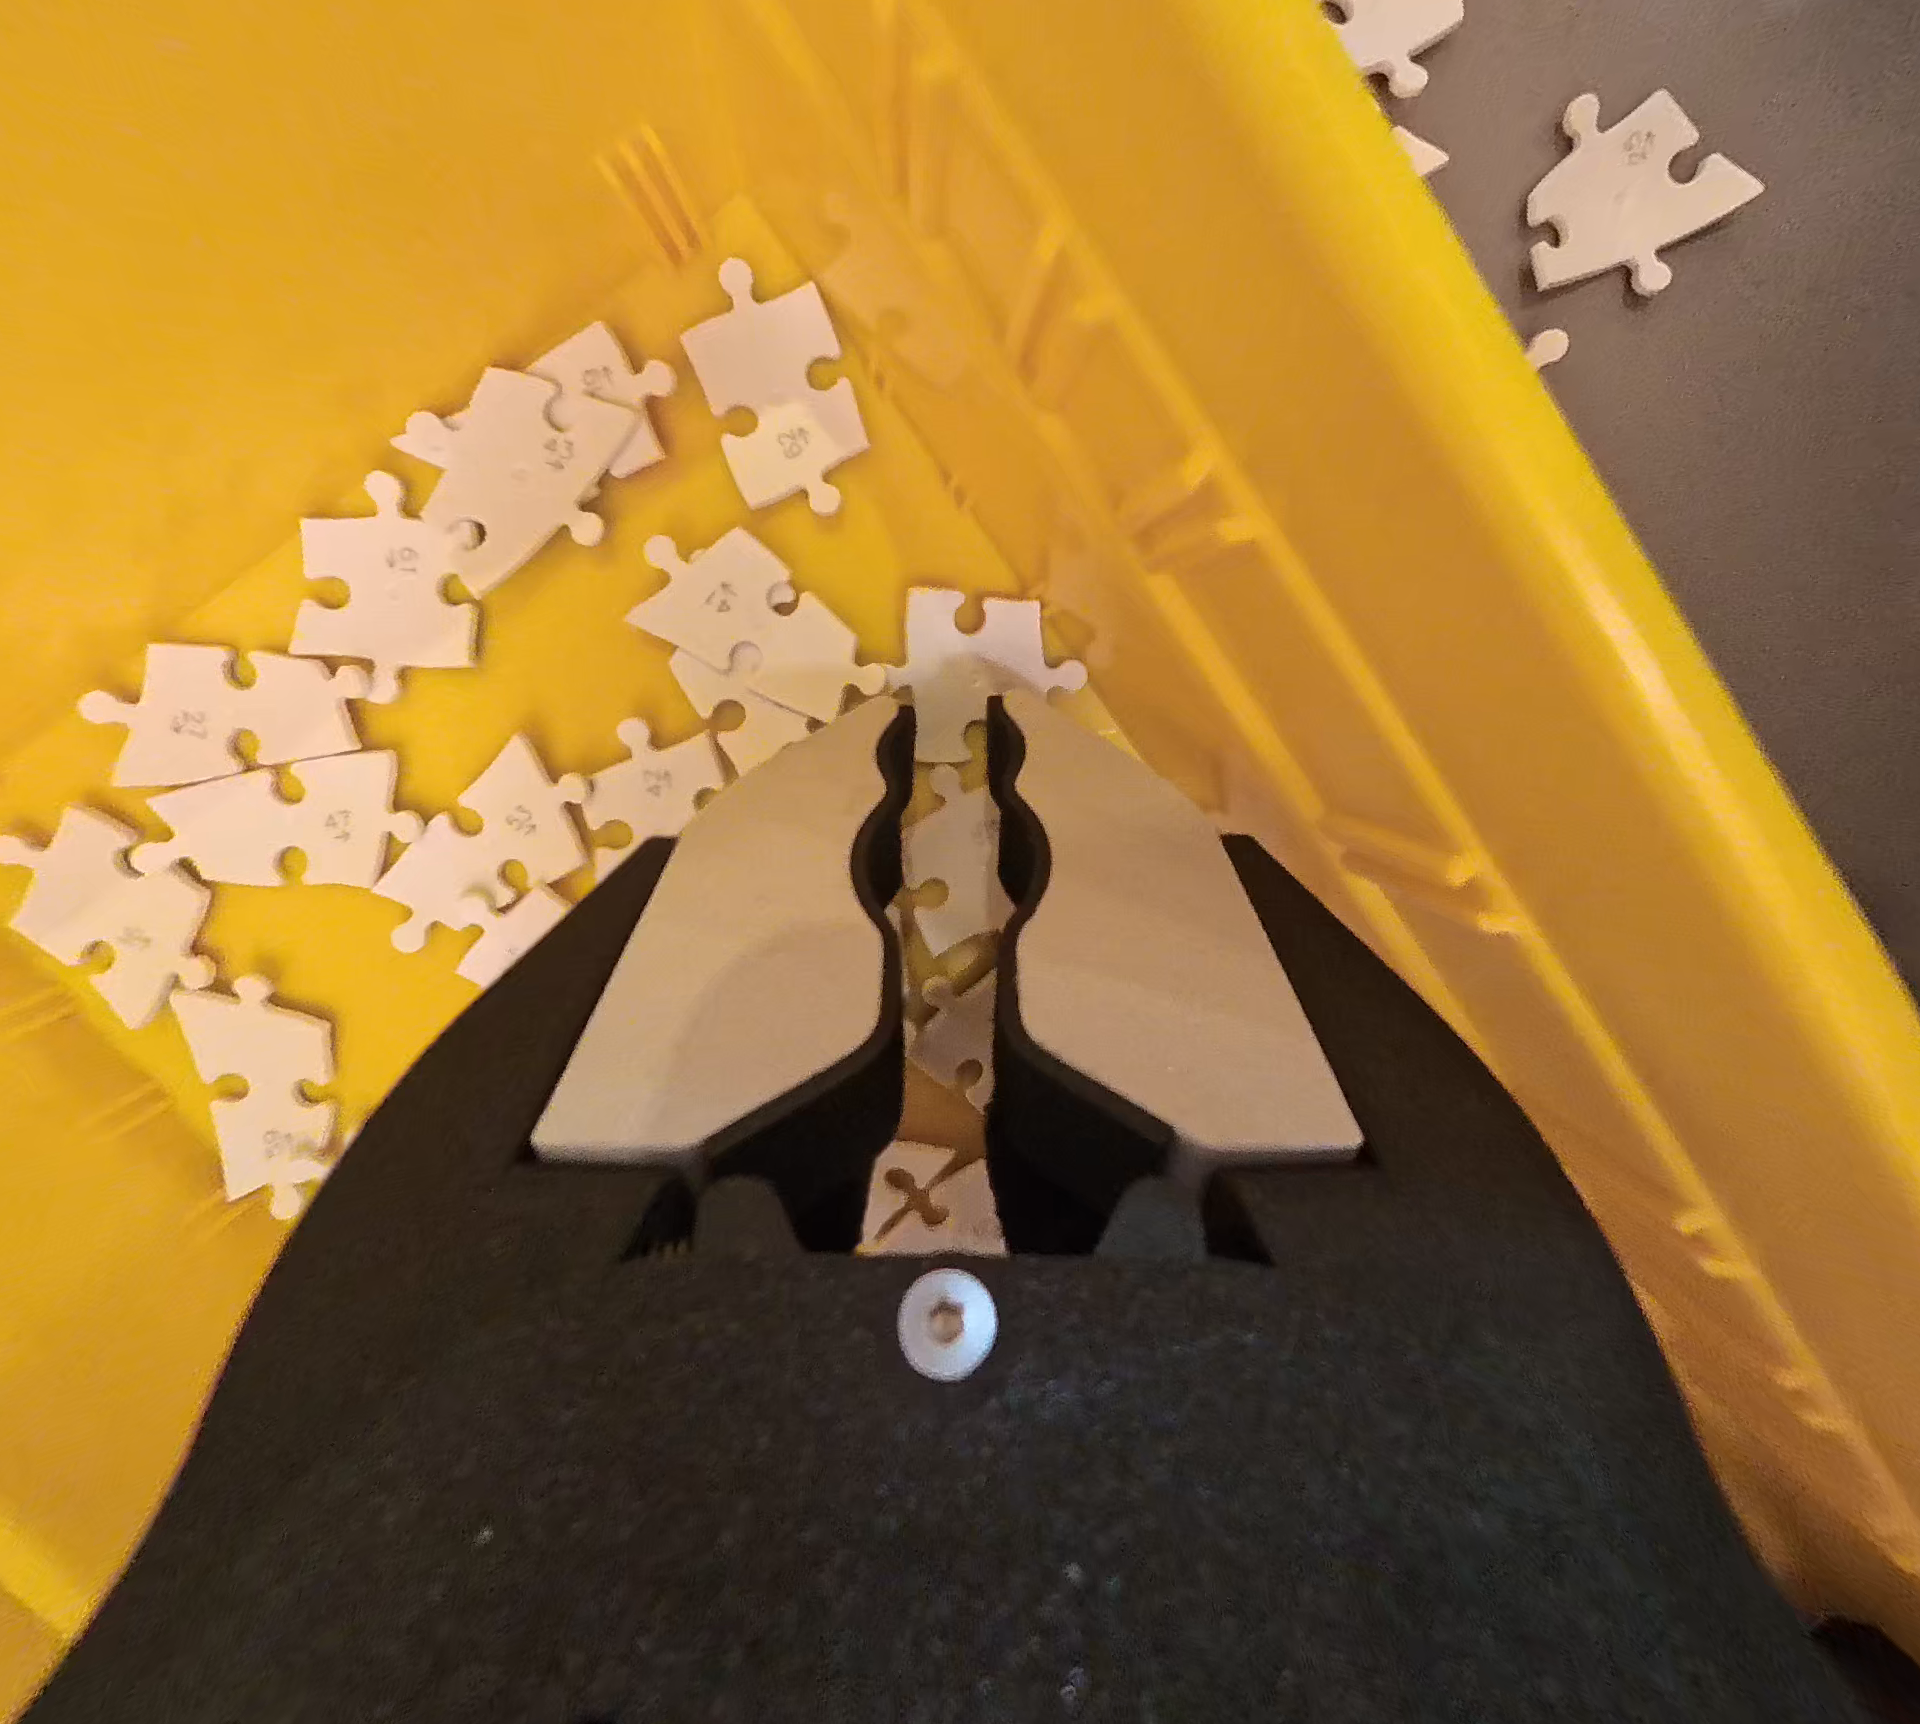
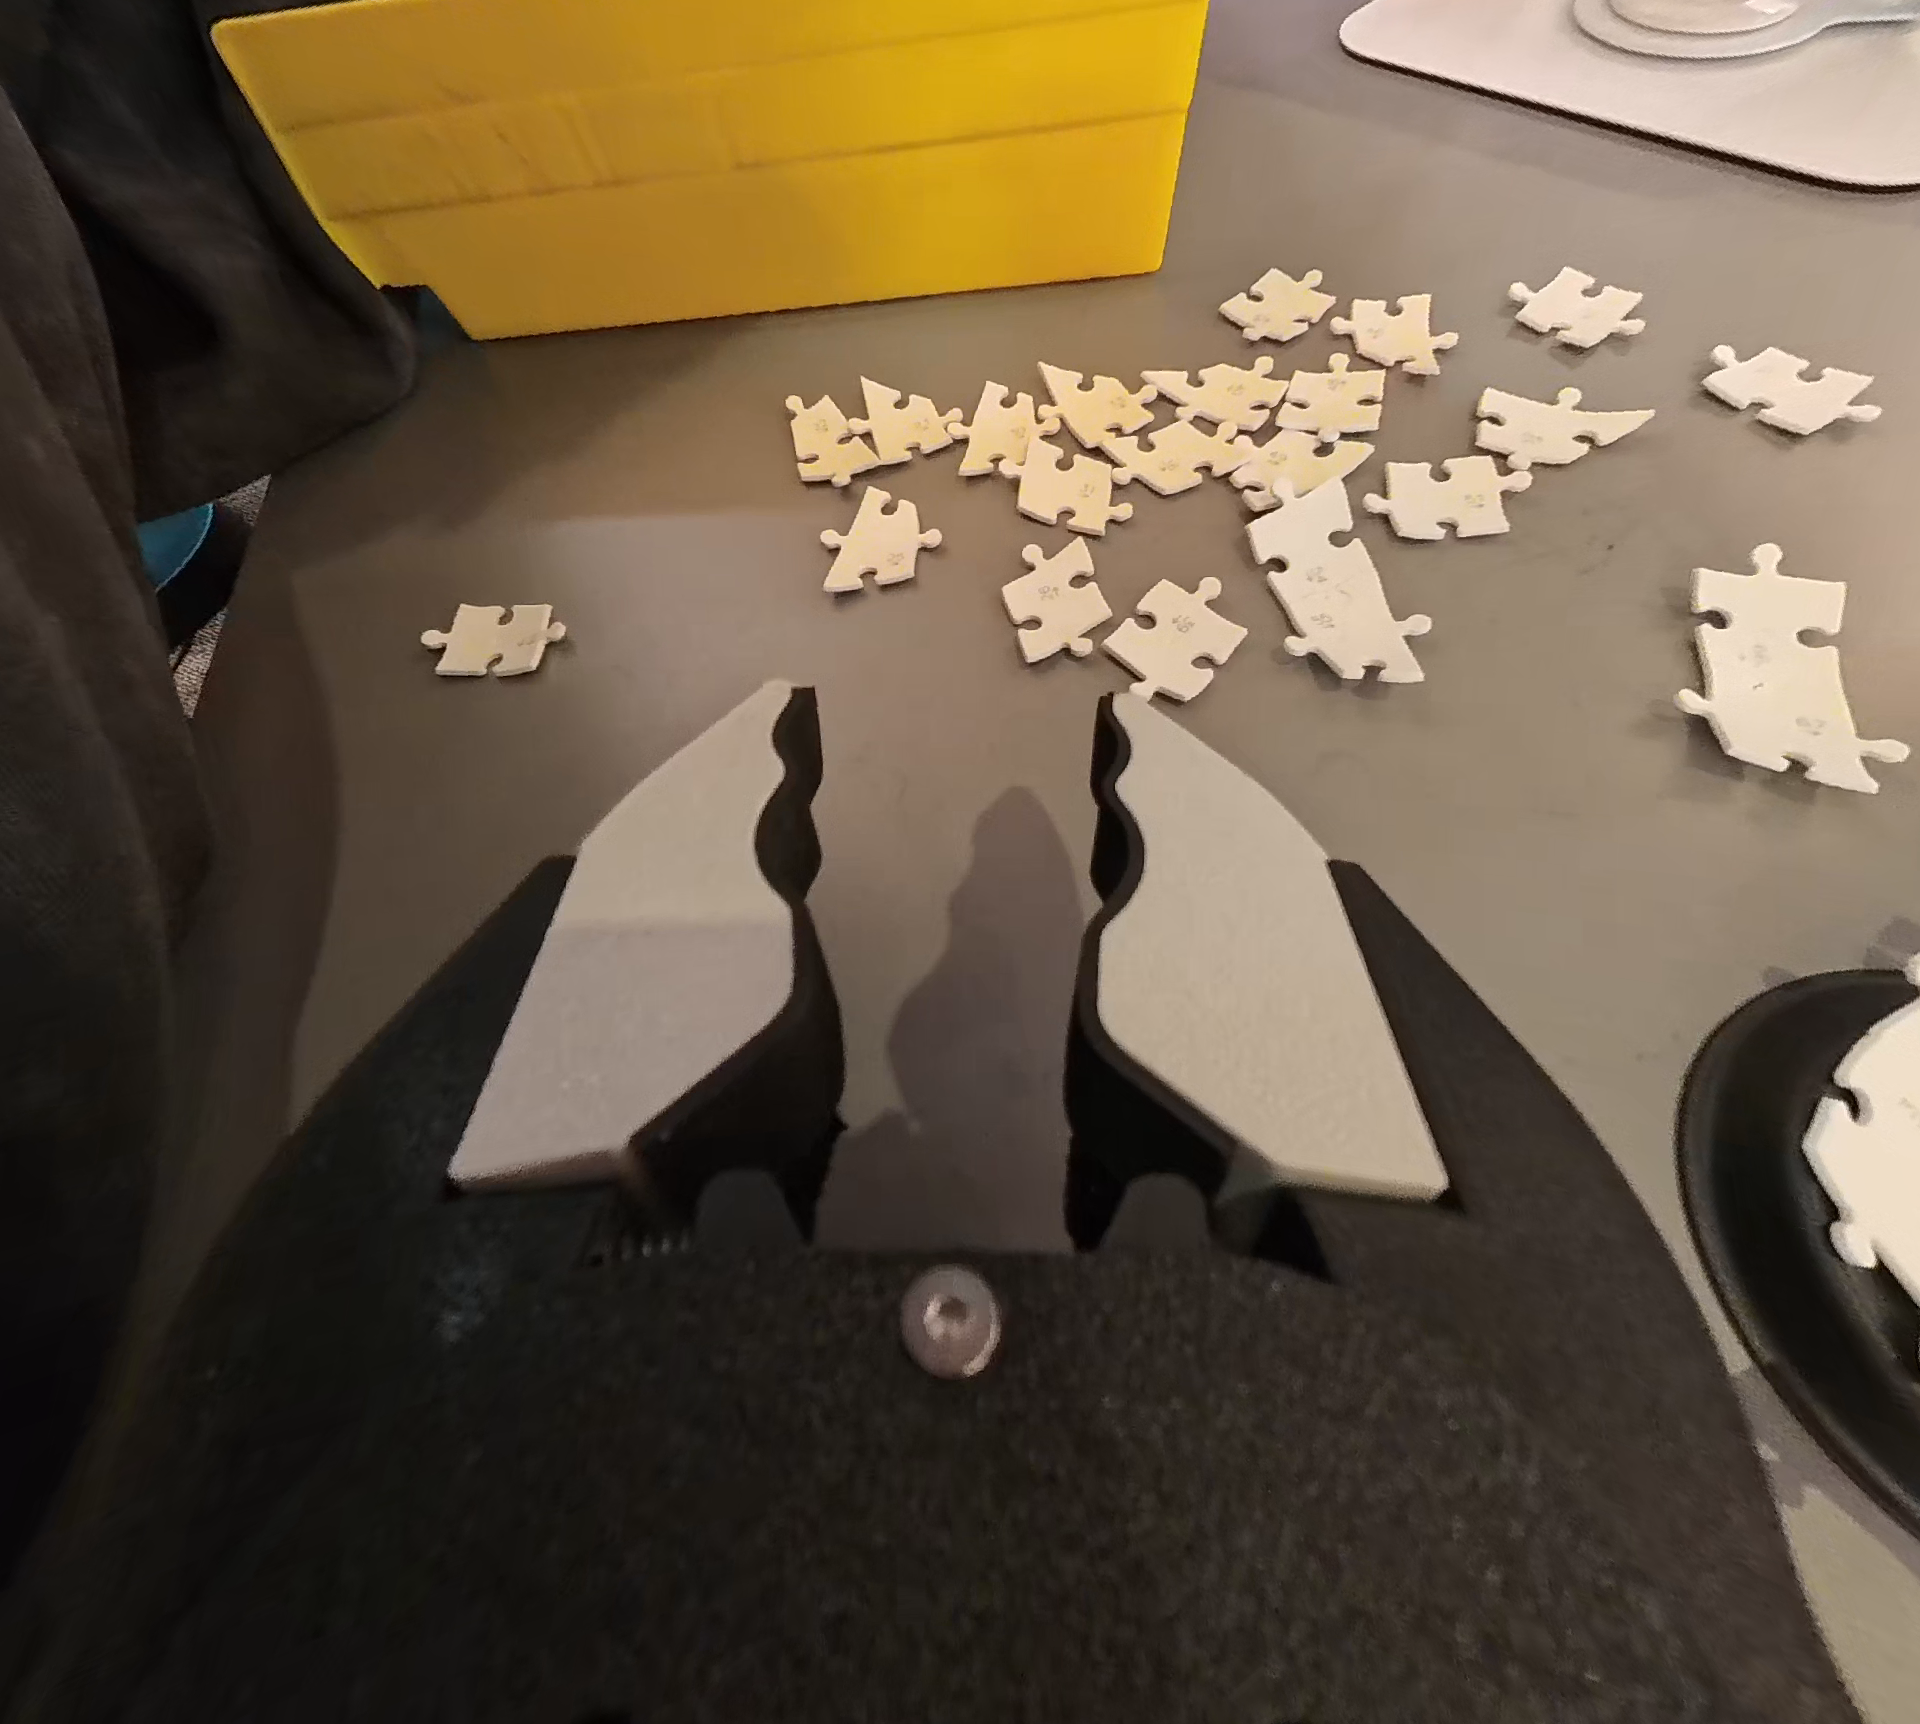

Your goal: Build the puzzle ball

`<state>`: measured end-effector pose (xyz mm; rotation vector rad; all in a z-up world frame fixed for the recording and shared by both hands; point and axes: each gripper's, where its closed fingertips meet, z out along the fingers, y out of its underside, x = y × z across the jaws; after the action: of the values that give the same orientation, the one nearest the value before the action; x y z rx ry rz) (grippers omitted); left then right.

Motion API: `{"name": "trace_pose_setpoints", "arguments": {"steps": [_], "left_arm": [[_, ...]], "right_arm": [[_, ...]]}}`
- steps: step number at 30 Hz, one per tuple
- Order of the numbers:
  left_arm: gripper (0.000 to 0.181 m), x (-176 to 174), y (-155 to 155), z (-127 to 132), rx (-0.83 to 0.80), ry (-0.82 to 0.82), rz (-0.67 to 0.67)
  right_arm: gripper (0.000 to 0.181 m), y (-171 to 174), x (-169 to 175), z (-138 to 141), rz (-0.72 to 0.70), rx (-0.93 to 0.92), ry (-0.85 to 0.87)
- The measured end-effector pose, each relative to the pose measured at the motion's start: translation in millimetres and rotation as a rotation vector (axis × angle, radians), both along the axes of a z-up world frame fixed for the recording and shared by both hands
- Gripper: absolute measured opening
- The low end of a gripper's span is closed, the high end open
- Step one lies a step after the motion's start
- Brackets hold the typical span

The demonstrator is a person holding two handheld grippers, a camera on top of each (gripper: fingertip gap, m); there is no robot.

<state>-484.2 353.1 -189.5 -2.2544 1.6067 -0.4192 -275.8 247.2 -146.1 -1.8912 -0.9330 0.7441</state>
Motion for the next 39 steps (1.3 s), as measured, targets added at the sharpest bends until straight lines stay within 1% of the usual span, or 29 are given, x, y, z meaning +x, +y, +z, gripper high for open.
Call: {"name": "trace_pose_setpoints", "arguments": {"steps": [2, 6, 7, 13, 15, 16, 17, 18, 19, 21, 24, 27, 31, 33, 36, 39], "left_arm": [[0.008, -3, 0, 0, 0.012, 0.002, 0.008], [0.007, -5, -2, 0, 0.001, -0.04, 0.04], [0.001, -6, 0, 1, 0.001, -0.049, 0.058], [0.0, -10, 1, 11, 0.009, -0.087, 0.133], [0.0, -11, 3, 14, 0.034, -0.091, 0.153], [0.0, -9, 1, 15, 0.037, -0.093, 0.149], [0.008, -9, -1, 13, 0.043, -0.076, 0.138], [0.022, -8, -2, 13, 0.06, -0.061, 0.128], [0.027, -5, -4, 13, 0.073, -0.056, 0.108], [0.03, -1, -6, 13, 0.098, -0.047, 0.068], [0.034, -5, -6, 3, 0.128, 0.03, 0.006], [0.024, -1, -8, -1, 0.1, 0.02, -0.025], [0.024, -1, -8, -1, 0.088, 0.012, -0.02], [0.024, -5, -5, -1, 0.09, 0.013, 0.013], [0.024, -16, 0, 10, 0.112, -0.007, 0.086], [0.024, -31, 5, 39, 0.178, -0.048, 0.178]], "right_arm": [[0.05, 0, 0, 0, 0.002, -0.002, -0.002], [0.05, -1, -1, 0, 0.005, -0.001, -0.003], [0.049, -1, -1, 0, 0.006, 0.001, -0.003], [0.049, -3, -2, 0, 0.018, 0.014, -0.012], [0.049, -3, -2, 1, 0.023, 0.016, -0.007], [0.049, -4, -2, 1, 0.026, 0.019, -0.003], [0.049, -4, -2, 2, 0.027, 0.025, 0.001], [0.049, -5, -2, 3, 0.028, 0.031, 0.004], [0.049, -5, -2, 4, 0.03, 0.037, 0.007], [0.049, -6, -2, 5, 0.034, 0.042, 0.012], [0.049, -7, -3, 4, 0.046, 0.041, 0.008], [0.049, -8, -4, 3, 0.05, 0.039, -0.006], [0.049, -7, -4, 1, 0.046, 0.032, -0.013], [0.048, -6, -4, 1, 0.044, 0.028, -0.012], [0.047, -6, -4, 1, 0.043, 0.028, -0.009], [0.047, -6, -3, 3, 0.039, 0.036, 0.0]]}}
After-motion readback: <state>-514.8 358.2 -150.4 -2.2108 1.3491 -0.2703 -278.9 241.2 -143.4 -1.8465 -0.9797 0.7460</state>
